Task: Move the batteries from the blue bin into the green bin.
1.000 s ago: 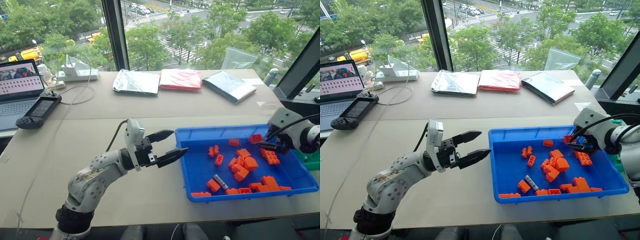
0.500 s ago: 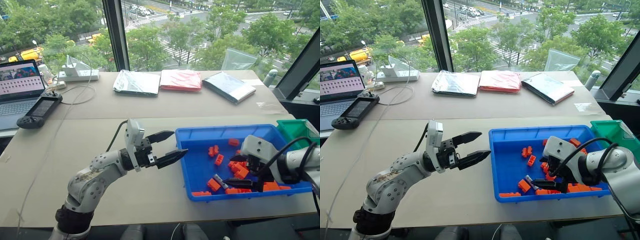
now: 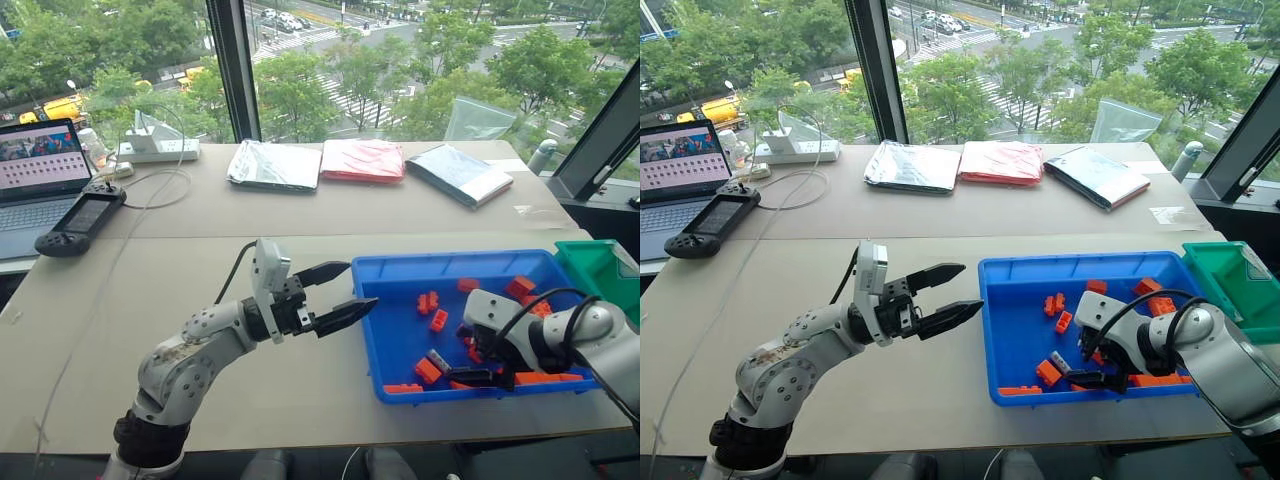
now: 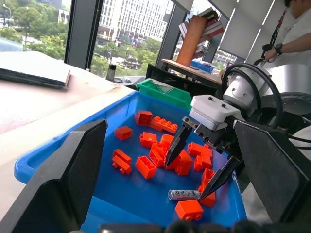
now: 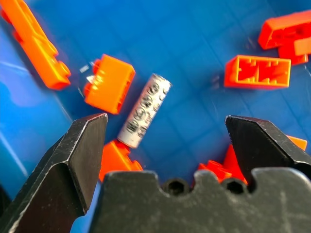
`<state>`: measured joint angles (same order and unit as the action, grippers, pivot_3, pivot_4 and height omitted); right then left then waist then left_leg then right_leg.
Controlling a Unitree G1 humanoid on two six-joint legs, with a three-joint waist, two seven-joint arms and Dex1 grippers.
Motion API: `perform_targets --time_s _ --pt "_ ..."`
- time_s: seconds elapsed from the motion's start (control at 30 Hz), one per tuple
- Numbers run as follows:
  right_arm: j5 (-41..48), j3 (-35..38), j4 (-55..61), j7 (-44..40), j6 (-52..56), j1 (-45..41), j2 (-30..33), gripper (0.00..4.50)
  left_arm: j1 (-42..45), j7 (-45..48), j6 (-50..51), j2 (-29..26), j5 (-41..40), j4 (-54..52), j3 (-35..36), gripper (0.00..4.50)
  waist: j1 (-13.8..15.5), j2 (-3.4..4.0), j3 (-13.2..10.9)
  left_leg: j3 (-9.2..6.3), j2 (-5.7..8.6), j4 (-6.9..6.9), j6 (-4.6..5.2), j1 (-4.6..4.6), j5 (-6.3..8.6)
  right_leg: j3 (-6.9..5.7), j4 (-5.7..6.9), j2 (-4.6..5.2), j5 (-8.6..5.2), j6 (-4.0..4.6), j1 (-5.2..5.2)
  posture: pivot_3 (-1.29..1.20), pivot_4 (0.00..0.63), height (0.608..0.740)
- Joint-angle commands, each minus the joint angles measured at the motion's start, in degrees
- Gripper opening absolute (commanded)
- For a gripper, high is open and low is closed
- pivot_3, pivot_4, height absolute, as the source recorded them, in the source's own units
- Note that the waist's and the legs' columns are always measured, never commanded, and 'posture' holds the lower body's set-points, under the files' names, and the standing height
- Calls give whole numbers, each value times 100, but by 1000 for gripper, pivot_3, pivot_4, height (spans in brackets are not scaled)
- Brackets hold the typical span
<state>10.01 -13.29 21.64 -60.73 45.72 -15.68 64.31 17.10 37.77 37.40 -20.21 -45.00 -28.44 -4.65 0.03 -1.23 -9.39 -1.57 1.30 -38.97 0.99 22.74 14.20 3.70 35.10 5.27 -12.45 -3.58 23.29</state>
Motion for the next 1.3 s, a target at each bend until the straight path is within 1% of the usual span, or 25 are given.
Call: perform_targets --time_s 0.03,0.13,0.17,0.27,0.33,0.47,0.57,0.6,0.67,0.73,0.77,0.83,0.87,0.93,0.97,1.07,1.13,1.3 --pt "-149 -94 -55 57 -79 -103 -97 1472 7 24 -130 18 3 -138 20 4500 -1 0 0 0 0 0 0 0 0 0 0 0 0 0 0 0 150 740" --pt "-152 -90 -55 57 -102 -106 -137 337 13 32 -134 16 6 -129 25 4500 1 0 0 -1 0 0 0 0 0 0 0 0 0 0 0 0 150 740" --pt "-148 -82 -52 60 -102 -107 -140 231 18 37 -135 15 7 -122 26 4500 1 0 0 -1 0 0 0 0 0 0 0 0 0 0 0 0 150 740" --pt "-98 5 -8 66 -99 -89 -138 231 29 51 -138 9 10 -108 28 4500 0 0 0 -1 0 0 0 0 0 0 1 1 0 0 0 0 150 740" --pt "10 189 69 89 -52 -61 -137 231 32 64 -140 3 15 -101 27 4500 0 0 0 -1 0 0 0 -1 0 0 1 0 0 0 0 0 150 740" --pt "653 1193 463 143 199 -12 -288 231 46 79 -136 -7 12 -91 38 4500 4 0 0 -2 0 0 0 1 0 0 1 1 0 0 0 0 150 740" --pt "1005 1728 662 258 365 -36 -462 231 46 95 -133 -20 1 -88 60 4500 7 0 0 -3 -1 1 0 1 0 0 2 0 0 0 1 0 150 740" --pt "1153 2138 564 511 557 -220 -666 231 52 94 -132 -15 3 -86 55 4500 7 -1 0 -4 -1 1 0 0 0 0 1 -1 0 0 0 0 150 740" --pt "1273 2672 375 939 841 -476 -928 231 58 93 -127 -12 0 -88 53 4500 -3 -1 -1 -3 -2 0 0 1 0 0 2 -1 0 0 0 0 150 740" --pt "1042 3139 -59 1590 1246 -688 -1040 231 65 88 -118 -13 -3 -101 47 4500 1 -2 -1 -3 -1 0 0 0 0 3 6 1 1 0 1 0 150 740" --pt "835 3372 -337 2038 1417 -833 -1112 231 68 90 -120 -17 -5 -106 53 4500 28 -2 -1 -2 -1 0 0 1 0 2 4 0 1 1 1 0 150 740" --pt "464 3584 -638 2752 1415 -1000 -1170 231 73 105 -128 -30 -8 -110 64 4500 62 -2 -1 1 3 0 -1 4 0 0 1 5 1 1 1 0 150 740" --pt "159 3678 -797 3290 1333 -1148 -1238 231 78 109 -128 -33 -13 -112 66 4500 69 -2 -1 2 6 0 -1 6 0 0 1 6 1 1 1 0 150 740" --pt "-315 3928 -1055 4330 1162 -1519 -1511 231 84 103 -116 -34 -25 -122 61 4500 55 1 0 6 8 1 0 10 0 1 1 7 1 1 10 0 150 740" --pt "-394 4134 -1130 4689 1252 -1662 -1714 231 86 94 -106 -29 -32 -132 52 4500 53 2 1 6 10 4 -1 16 -1 4 4 10 1 1 19 0 150 740" --pt "-628 4316 -1252 5203 1279 -1648 -1949 231 95 85 -90 -19 -45 -139 41 4500 35 2 1 9 7 13 -5 24 -3 10 14 3 1 3 38 0 150 740" --pt "-764 4387 -1374 5406 1277 -1563 -1964 231 116 88 -92 -22 -37 -128 44 4500 23 3 2 15 6 15 -5 28 -3 9 15 1 1 4 41 0 150 740" --pt "-864 4446 -1571 5619 1208 -1421 -1934 231 142 69 -93 -29 -29 -131 60 4500 -2 4 2 19 9 11 -4 35 -4 11 15 6 1 3 45 0 150 740"
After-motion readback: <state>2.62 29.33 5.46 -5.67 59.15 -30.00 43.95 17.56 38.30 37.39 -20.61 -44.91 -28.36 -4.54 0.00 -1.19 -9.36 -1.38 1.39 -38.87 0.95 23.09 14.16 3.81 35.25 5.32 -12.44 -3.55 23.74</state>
